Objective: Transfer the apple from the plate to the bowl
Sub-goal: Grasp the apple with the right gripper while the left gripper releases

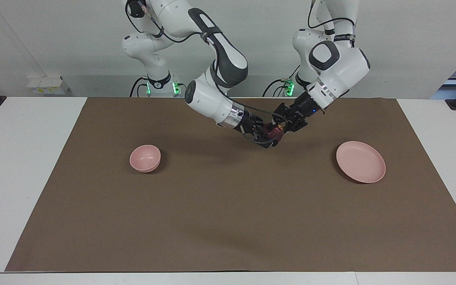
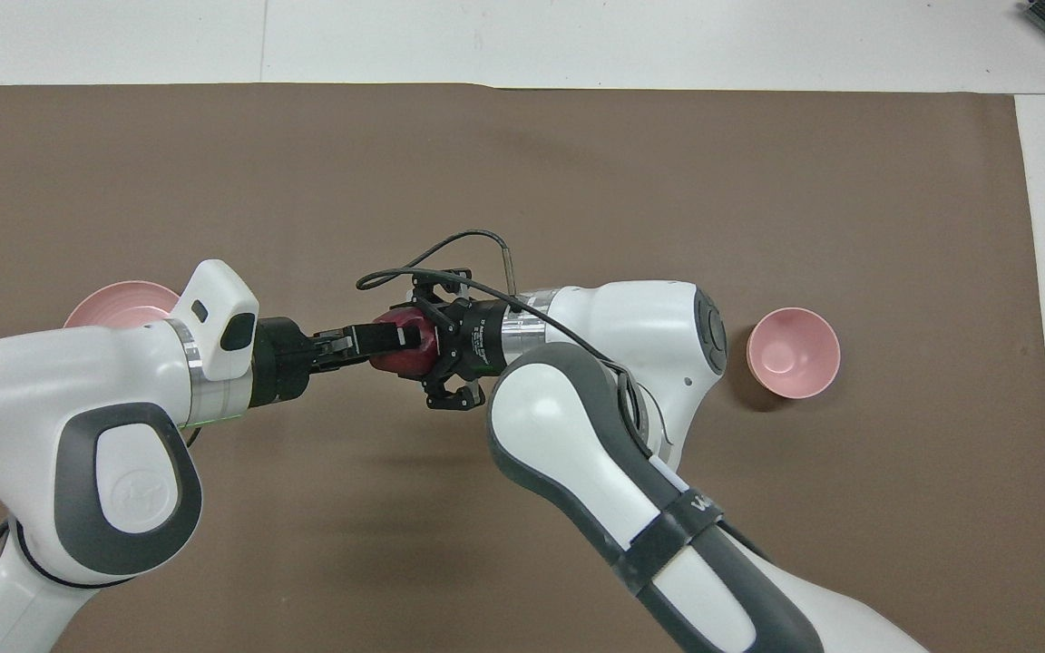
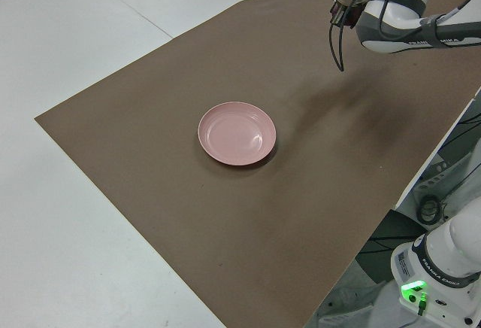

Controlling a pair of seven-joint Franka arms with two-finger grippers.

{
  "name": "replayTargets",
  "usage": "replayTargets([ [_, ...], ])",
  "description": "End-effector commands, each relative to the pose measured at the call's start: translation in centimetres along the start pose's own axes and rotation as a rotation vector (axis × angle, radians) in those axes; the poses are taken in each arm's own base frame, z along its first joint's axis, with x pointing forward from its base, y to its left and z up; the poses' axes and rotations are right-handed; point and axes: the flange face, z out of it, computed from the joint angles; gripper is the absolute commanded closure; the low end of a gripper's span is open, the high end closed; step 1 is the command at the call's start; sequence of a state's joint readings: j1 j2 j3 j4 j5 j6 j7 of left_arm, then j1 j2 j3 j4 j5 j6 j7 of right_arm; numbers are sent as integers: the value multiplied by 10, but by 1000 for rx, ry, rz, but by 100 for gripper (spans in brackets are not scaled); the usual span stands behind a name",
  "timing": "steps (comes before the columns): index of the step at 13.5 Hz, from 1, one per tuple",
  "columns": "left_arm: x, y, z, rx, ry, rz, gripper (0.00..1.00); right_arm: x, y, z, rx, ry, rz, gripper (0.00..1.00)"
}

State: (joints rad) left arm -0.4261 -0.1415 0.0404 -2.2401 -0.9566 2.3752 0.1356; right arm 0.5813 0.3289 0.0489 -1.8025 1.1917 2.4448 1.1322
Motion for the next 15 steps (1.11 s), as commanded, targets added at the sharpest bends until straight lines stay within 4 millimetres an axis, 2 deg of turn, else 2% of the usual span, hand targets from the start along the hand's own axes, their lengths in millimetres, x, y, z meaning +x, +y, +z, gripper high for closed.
replayTargets([
  [1, 1, 4, -10, -19, -14, -3, 0, -5, -5, -4, 14, -8, -1, 100],
  [3, 23, -6, -25, -3, 26, -13, 0, -9, -6, -11, 16, 0, -19, 100],
  [5, 37, -2, -24, 132, 20, 128, 0, -17, -10, -26, 14, 39, -84, 100],
  [8, 40, -15, -27, 278, -45, 232, 0, -10, -21, -61, -36, 79, -142, 100],
  [9, 49, -23, -37, 328, -53, 252, 0, -9, -23, -76, -71, 108, -182, 100],
  [11, 63, -28, -45, 447, -120, 319, 0, -3, -27, -104, -132, 167, -239, 100],
  [12, 76, -31, -56, 491, -136, 329, 0, -2, -26, -112, -169, 199, -272, 100],
  [15, 109, -2, -96, 649, -186, 418, 0, 15, -30, -141, -257, 319, -358, 100],
])
